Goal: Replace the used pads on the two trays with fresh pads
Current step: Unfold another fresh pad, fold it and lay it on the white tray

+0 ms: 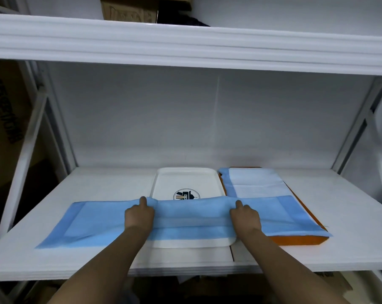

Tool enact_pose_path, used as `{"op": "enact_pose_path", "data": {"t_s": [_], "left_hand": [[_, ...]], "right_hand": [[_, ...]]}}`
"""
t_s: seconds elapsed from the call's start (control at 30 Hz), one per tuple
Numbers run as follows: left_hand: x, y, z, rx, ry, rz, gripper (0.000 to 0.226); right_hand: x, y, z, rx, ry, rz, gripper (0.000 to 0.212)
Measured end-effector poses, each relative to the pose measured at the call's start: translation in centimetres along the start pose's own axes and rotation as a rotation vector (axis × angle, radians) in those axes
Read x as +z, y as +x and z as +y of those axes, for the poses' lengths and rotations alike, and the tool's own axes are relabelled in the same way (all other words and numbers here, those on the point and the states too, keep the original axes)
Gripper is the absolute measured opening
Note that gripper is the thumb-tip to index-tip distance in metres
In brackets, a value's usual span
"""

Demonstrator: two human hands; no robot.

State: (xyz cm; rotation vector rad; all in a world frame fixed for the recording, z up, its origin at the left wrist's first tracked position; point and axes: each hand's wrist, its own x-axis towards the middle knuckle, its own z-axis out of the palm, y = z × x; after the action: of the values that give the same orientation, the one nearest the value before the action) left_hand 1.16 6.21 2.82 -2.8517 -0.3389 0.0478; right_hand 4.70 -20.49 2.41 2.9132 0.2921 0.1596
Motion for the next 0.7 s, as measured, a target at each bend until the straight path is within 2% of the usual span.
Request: {"op": "enact_pose_path", "data": {"t_s": [0.1, 0.13, 0.2, 0.33, 0.5, 0.6, 0.7], "left_hand": [[-0.8, 0.6, -0.2, -0.103, -0.209, -0.039, 0.033], [-1.0, 0.8, -0.4, -0.133, -0.302, -0.055, 0.033], [-1.1, 1.6, -0.8, -0.181, -0.503, -0.073, 0.028], [-1.8, 2.8, -1.5, -0.259, -0.794, -0.010, 0.021], [-3.2, 5.0, -2.6, -0.184, -0.865, 0.142, 0.011], [-3.4, 6.4, -3.3, -0.102, -0.809, 0.221, 0.024], [-3.6, 8.6, -3.9, -0.117, -0.749, 0.272, 0.030]], "right_hand": [[0.0, 0.6, 0.5, 0.104, 0.102, -0.073, 0.019], [-0.2, 0.5, 0.5, 0.136, 0.164, -0.052, 0.013], [0.0, 1.0, 0.8, 0.227, 0.357, 0.021, 0.016], [-0.5, 2.4, 1.5, 0.311, 0.689, 0.078, 0.015], [-2.2, 5.0, 1.7, 0.348, 0.767, 0.180, 0.015], [-2.7, 6.3, 1.8, 0.351, 0.781, 0.270, 0.016], [-3.0, 8.2, 1.9, 0.331, 0.785, 0.377, 0.016]]}}
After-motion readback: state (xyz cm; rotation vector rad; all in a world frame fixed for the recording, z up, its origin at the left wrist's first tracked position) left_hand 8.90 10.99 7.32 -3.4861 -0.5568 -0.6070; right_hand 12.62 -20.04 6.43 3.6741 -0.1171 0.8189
